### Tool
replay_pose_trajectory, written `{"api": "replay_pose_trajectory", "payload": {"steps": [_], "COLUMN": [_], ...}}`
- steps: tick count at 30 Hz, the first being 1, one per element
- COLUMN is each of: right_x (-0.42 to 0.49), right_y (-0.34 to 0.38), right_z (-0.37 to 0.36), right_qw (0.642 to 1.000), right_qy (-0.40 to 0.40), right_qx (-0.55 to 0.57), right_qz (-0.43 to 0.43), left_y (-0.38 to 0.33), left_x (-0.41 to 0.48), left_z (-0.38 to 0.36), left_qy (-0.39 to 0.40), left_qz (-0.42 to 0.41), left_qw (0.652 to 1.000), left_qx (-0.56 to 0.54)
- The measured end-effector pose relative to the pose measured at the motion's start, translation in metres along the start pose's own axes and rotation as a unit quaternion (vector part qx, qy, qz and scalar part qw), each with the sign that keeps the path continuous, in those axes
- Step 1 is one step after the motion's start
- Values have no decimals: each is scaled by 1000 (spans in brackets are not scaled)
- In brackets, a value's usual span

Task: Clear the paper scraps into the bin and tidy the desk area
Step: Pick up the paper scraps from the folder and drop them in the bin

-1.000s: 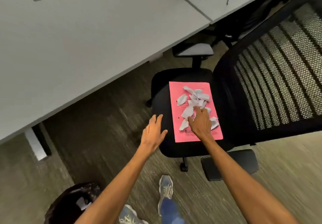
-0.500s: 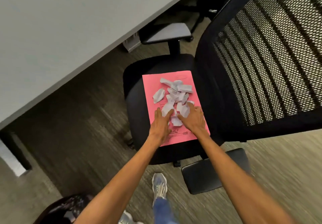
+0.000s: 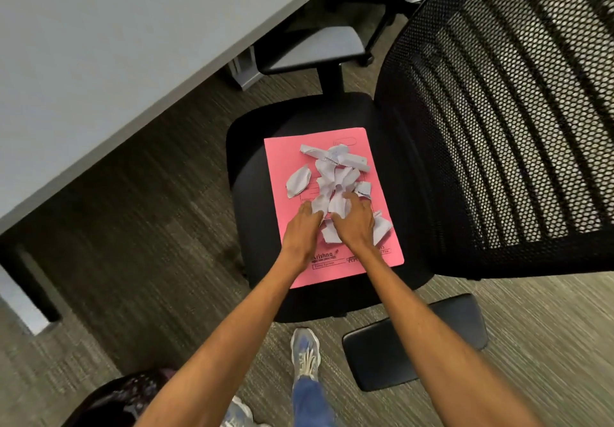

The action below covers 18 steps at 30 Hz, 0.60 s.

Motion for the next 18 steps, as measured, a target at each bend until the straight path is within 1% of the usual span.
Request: {"api": "replay_pose_trajectory", "payload": {"steps": [3,6,8,12,18], "right_x": [-1,-1,0,-3,-12], "right_y": [-1,-4,-5,-5,1], "right_z": [1,5,7,13,29], "right_qw": [998,992,986,982,981], "right_qy": [-27,-56,-70,-94,-129], "right_qx": [50,90,114,120,78], "right_qz": [-31,-74,-98,-113,-119], "left_y": [2,13,18,16,9], "left_x": [-1,-1,1,3,-1], "left_z": [0,1,2,9,25], "left_qy": [-22,-39,-36,-46,-42], "left_qz": [15,84,106,106,100], "left_qw": [999,991,986,977,975], "left_qx": [-23,-97,-126,-178,-192]}}
Point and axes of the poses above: each hand's wrist, its own x-axis towards the middle knuckle, its own z-axis out of the back of the hand, y = z × x, the point moved 5 cm from there along x, towards the middle knuckle, and after that the axes turned 2 degrees about -y, right-handed, at the moved point
